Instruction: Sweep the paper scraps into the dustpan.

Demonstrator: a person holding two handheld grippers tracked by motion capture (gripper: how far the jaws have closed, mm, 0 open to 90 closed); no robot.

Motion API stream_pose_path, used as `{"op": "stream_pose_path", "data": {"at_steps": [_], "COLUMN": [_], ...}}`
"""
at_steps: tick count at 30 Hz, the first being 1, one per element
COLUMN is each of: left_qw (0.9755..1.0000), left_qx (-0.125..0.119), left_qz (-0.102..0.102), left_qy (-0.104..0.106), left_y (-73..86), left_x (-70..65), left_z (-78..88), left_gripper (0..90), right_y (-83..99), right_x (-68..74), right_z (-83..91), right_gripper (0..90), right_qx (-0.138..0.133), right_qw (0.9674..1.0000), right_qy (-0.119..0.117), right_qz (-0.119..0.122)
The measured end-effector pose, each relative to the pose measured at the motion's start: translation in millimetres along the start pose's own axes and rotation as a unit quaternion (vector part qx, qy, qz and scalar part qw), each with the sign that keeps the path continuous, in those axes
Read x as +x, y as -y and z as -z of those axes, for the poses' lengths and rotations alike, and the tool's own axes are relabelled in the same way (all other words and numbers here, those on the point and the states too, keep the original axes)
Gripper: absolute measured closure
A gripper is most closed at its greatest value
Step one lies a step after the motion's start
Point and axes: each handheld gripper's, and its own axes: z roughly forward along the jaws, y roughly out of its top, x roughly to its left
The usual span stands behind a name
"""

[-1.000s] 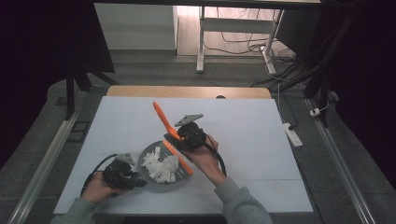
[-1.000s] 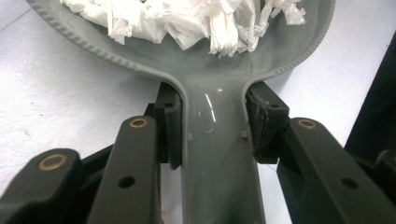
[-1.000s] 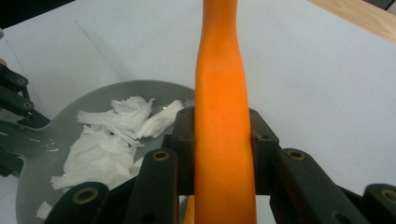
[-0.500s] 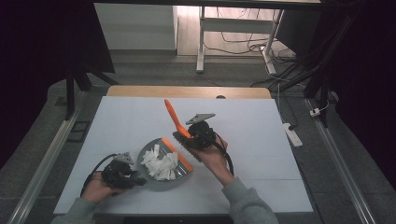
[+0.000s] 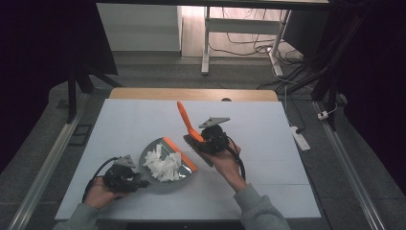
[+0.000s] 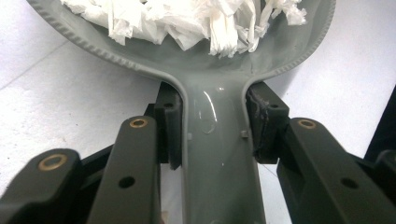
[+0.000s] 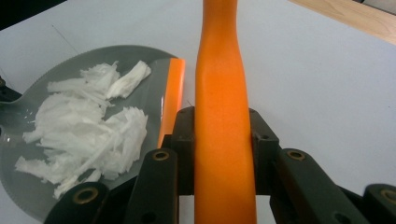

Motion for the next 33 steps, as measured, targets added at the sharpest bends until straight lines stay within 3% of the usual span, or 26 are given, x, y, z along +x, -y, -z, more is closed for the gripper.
{"op": "stream_pose_path", "data": {"at_steps": [14, 20, 25, 33], "left_qw": [0.9985, 0.9969, 0.9962, 0.9927], "left_qx": [-0.039, -0.057, -0.057, -0.078], "left_qz": [0.029, 0.048, 0.061, 0.085], "left_qy": [-0.024, -0.024, -0.025, -0.035], "left_y": [-1.7, -2.5, -1.9, -1.5], "left_x": [-5.0, -7.0, -6.7, -9.4], "left_z": [6.6, 8.4, 7.4, 10.5], "left_gripper": [61.5, 61.5, 61.5, 61.5], "right_y": [20.7, 31.6, 37.7, 47.8], "right_x": [-17.9, -27.7, -33.2, -37.7], "right_z": [29.6, 43.6, 53.2, 67.5], "right_gripper": [70.5, 70.5, 70.5, 70.5], "right_qx": [-0.017, -0.028, -0.031, -0.038], "right_qw": [0.9998, 0.9996, 0.9995, 0.9991], "right_qy": [0.006, 0.002, -0.003, -0.017], "right_qz": [-0.007, -0.004, -0.006, 0.001]}}
